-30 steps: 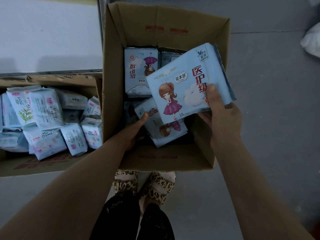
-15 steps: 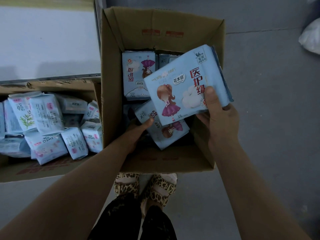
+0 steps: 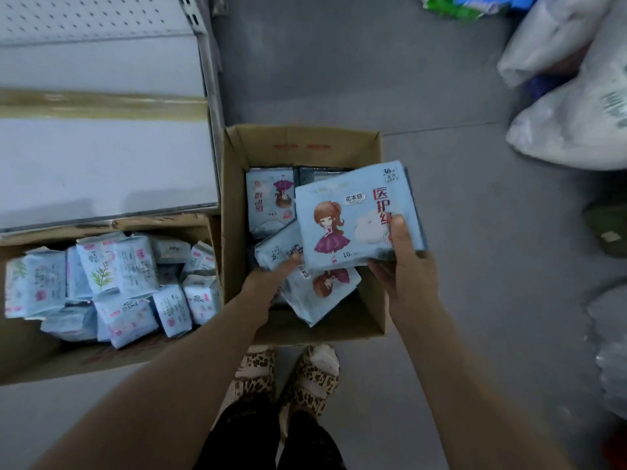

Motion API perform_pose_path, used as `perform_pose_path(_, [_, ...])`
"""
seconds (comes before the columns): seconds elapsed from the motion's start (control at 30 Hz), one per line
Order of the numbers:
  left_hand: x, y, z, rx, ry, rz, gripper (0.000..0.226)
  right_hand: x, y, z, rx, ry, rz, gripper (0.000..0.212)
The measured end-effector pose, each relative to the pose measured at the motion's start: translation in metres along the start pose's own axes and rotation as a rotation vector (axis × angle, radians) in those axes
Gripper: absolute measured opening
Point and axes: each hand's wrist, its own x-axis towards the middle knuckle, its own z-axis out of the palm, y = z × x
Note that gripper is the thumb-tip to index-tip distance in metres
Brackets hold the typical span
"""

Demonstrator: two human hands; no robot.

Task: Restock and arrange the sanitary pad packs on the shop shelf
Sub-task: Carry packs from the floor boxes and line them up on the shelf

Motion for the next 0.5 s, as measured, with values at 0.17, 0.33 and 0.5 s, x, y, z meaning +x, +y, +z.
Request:
perform_pose_path(0.17, [-0.088, 0.053, -0.015, 0.035, -0.110, 0.079, 0.083, -0.068, -0.058, -0.001, 0.106, -0.003, -0.003, 0.047])
perform_pose_path(0.33, [-0.185, 0.105, -0.031, 0.097, -0.131, 0.170, 0.048, -0.149, -0.108, 0.002, 0.202, -0.008, -0.026, 0.042])
perform_pose_path(0.5, [-0.276, 0.154, -0.059, 0.159, -0.161, 0.295, 0.046, -0.232, -0.148, 0.008, 0.313, -0.116, -0.007, 0.035])
